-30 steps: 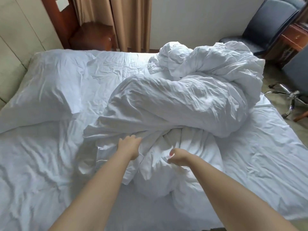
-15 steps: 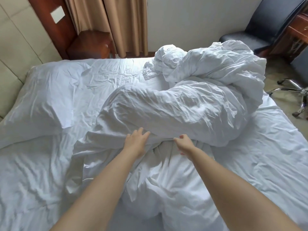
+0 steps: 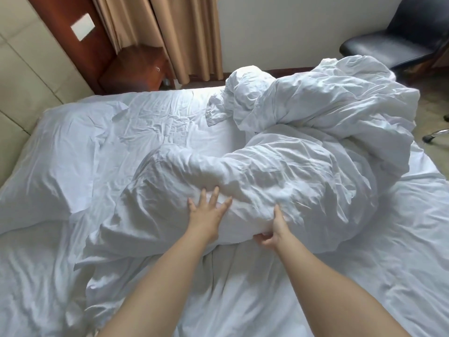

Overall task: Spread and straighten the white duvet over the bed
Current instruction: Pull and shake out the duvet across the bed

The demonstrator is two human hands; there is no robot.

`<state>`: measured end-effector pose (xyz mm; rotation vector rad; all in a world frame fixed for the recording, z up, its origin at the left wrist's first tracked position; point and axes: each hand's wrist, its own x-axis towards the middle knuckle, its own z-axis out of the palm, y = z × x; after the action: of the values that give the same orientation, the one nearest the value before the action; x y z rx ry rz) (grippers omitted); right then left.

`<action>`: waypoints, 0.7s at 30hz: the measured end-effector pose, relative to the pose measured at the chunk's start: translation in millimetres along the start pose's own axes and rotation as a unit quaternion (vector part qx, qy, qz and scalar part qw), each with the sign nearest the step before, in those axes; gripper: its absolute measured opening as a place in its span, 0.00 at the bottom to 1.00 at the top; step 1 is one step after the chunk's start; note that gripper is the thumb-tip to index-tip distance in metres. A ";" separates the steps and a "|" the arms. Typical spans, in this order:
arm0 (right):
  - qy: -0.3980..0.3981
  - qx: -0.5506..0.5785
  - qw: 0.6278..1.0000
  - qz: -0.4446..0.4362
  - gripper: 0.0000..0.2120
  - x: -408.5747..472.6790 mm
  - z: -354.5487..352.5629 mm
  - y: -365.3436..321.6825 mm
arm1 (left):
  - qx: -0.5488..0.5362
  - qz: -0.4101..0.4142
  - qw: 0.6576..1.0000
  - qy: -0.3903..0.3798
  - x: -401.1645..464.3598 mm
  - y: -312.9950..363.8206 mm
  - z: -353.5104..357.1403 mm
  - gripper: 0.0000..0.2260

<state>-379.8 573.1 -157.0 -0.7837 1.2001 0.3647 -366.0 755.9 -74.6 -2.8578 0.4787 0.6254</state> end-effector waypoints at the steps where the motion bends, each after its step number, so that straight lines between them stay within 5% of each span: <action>1: 0.003 0.006 1.000 -0.003 0.35 8.2 3.2 0.0 | 0.006 -0.005 1.000 -0.001 5.8 -0.3 0.9 0.43; 4: 0.025 0.006 0.999 -0.027 0.30 11.6 24.3 -1.6 | 0.039 0.002 0.999 0.007 24.7 -8.9 4.4 0.42; 7: 0.103 -0.091 0.980 -0.144 0.20 -3.7 64.1 -24.5 | 0.073 0.028 0.989 0.127 40.4 -27.6 -8.0 0.40; 11: 0.032 -0.206 0.920 -0.333 0.17 -54.1 154.0 -111.6 | 0.098 -0.006 0.966 0.241 92.2 -81.2 -69.3 0.33; 14: -0.037 -0.194 0.880 -0.433 0.12 -84.7 220.9 -174.8 | 0.096 -0.049 0.933 0.343 131.5 -120.6 -124.5 0.39; 16: -0.087 -0.195 0.874 -0.436 0.10 -80.2 248.7 -188.9 | 0.105 -0.067 0.924 0.360 147.2 -138.3 -137.9 0.40; 19: -0.098 -0.233 0.885 -0.391 0.10 -31.0 267.3 -181.6 | 0.101 -0.037 0.910 0.400 168.0 -146.6 -115.1 0.22; 21: -0.071 -0.248 0.890 -0.376 0.17 7.8 270.5 -170.6 | 0.036 0.021 0.923 0.381 182.5 -144.4 -72.8 0.20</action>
<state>-82.1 646.2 -65.5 -1.5668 0.5821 0.0698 -131.7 823.6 -73.5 -2.9226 0.6401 -0.5365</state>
